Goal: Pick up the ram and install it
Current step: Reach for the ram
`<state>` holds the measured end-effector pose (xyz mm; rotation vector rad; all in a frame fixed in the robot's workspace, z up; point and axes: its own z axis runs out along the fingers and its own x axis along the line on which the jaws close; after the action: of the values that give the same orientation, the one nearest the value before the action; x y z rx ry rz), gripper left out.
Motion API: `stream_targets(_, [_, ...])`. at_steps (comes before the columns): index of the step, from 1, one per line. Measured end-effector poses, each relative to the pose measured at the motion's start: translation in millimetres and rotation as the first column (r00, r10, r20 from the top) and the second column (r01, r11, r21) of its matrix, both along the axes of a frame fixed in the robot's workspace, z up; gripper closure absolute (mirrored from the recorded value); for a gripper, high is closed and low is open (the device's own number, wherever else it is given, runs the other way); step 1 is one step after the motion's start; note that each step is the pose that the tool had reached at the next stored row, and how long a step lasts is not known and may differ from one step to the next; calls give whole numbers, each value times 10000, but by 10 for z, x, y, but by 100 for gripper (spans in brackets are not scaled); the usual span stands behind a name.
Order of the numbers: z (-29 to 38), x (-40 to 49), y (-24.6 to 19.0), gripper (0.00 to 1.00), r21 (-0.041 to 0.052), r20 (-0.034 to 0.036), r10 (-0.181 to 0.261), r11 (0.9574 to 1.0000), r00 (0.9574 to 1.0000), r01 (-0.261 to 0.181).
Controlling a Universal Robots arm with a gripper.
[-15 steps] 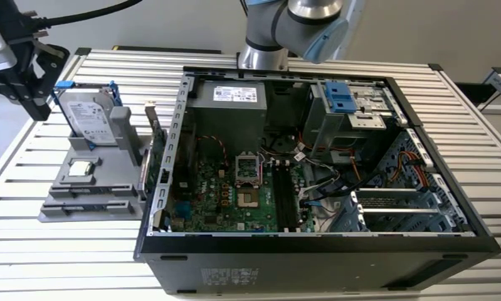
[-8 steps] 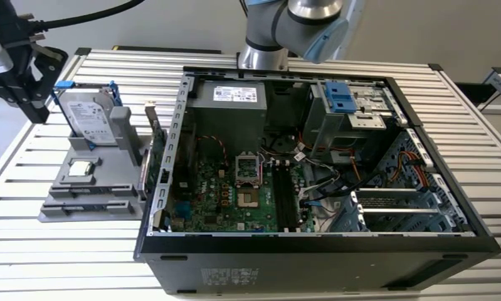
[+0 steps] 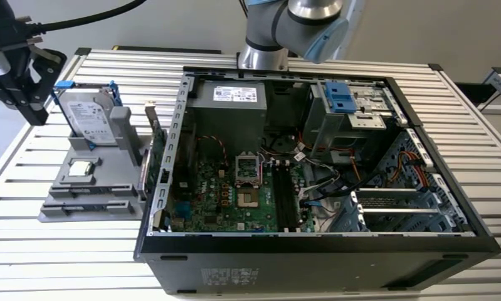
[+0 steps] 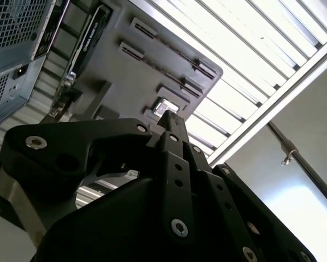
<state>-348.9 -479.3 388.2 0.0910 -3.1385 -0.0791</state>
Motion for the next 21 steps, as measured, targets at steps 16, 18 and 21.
stream_targets(16, [0,-1,0,100,0,-26,178,9998,9998,-178])
stream_targets(18, [0,0,-1,100,0,-26,314,9995,9995,-314])
stream_targets(21, [0,-1,-1,100,0,-26,523,9986,9986,-523])
